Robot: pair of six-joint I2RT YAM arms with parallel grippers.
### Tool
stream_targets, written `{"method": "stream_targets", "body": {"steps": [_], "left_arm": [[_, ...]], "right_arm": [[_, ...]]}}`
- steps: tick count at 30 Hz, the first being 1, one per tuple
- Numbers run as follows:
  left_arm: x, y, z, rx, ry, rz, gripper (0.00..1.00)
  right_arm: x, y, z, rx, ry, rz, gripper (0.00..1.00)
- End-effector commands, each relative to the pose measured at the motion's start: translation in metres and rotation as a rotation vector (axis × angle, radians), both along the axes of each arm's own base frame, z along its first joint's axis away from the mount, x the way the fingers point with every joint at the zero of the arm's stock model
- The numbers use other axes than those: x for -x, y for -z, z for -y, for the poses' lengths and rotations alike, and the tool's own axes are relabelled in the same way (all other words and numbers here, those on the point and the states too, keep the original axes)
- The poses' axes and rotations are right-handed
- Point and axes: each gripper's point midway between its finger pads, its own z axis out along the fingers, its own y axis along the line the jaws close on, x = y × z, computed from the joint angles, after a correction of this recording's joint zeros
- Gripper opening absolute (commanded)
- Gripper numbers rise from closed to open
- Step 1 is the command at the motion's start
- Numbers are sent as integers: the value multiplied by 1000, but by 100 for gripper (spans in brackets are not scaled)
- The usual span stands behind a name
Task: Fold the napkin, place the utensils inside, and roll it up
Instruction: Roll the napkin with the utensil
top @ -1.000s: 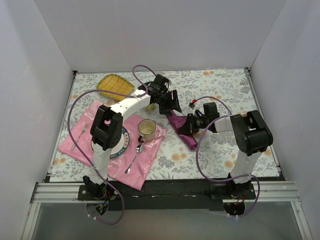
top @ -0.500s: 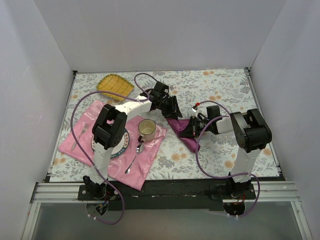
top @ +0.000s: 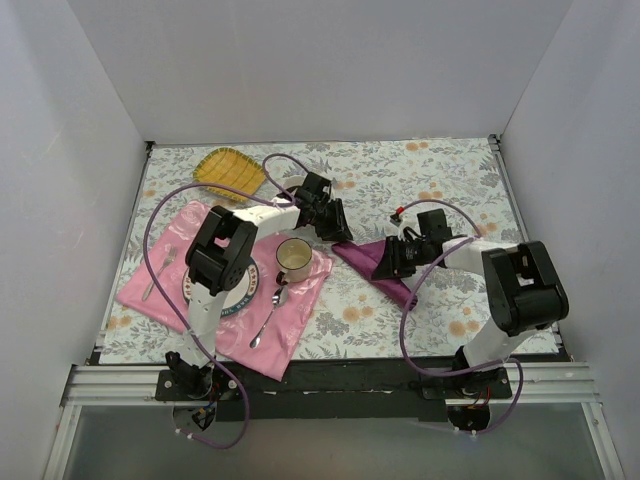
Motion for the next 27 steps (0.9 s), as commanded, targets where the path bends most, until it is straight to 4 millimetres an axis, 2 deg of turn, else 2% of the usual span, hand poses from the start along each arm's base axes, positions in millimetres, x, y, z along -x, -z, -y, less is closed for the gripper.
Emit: {"method": "stream_targets", "body": {"steps": [1, 5, 7, 9, 10, 11, 12, 14, 15, 16, 18, 22, 24, 27], "left_arm": [[-5, 35, -30, -118, -38, -15, 24], [-5, 33, -28, -105, -35, -15, 24], [-6, 28, -26, -98, -32, -9, 24], [-12, 11, -22, -86, -29, 28, 25], [-13, 4, -18, -86, -20, 46, 26], [-18, -14, -15, -74, -10, 80, 27], [-20, -25, -10, -66, 4, 101, 28], [-14, -42, 0, -53, 49, 125, 30], [-16, -61, 8, -24, 66, 157, 31], [-11, -68, 15, -11, 90, 165, 32], [-5, -86, 24, 32, 116, 176, 33], [15, -104, 42, 111, 182, 151, 34], [25, -104, 47, 136, 203, 119, 34], [44, -93, 52, 177, 223, 54, 34]], "right_arm": [[23, 2, 28, 167, 11, -56, 39], [28, 1, 34, 195, 11, -39, 53], [28, 1, 33, 188, 3, -39, 53], [25, 4, 32, 188, 6, -41, 47], [23, 5, 32, 184, 5, -40, 41], [22, 8, 31, 182, 3, -53, 30], [20, 9, 30, 175, 5, -54, 26], [13, 8, 24, 139, -6, -37, 24], [10, 9, 23, 133, -6, -34, 24], [4, 5, 19, 112, -12, -23, 24], [4, 9, 14, 86, -18, -61, 21], [3, 11, 7, 33, 13, -103, 22], [3, 14, 7, 13, 31, -109, 27], [4, 15, 8, 7, 51, -121, 35]]}}
